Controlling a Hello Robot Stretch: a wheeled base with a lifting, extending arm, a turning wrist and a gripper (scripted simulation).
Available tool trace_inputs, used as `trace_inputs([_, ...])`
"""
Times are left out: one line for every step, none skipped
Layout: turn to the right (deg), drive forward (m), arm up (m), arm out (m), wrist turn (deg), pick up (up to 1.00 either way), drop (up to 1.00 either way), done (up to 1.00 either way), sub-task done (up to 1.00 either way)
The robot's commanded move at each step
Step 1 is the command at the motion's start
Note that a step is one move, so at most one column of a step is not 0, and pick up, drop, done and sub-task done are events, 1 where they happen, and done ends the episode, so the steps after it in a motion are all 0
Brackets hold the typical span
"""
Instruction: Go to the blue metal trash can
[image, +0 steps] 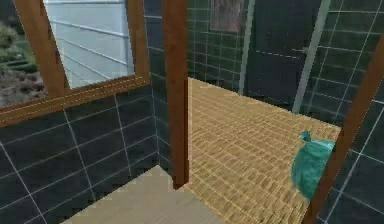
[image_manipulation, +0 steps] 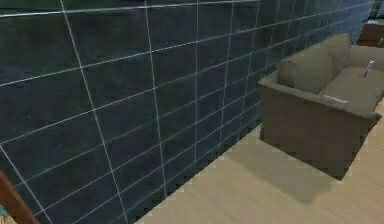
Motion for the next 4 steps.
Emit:
trace_inputs([0.0,0.65,0.00,0.00,0.0,0.00,0.00,0.00,0.00])
trace_inputs([21.0,0.00,0.00,0.00,0.0,0.00,0.00,0.00,0.00])
trace_inputs([0.0,0.85,0.00,0.00,0.0,0.00,0.00,0.00,0.00])
trace_inputs([-45.0,0.00,0.00,0.00,0.0,0.00,0.00,0.00,0.00])
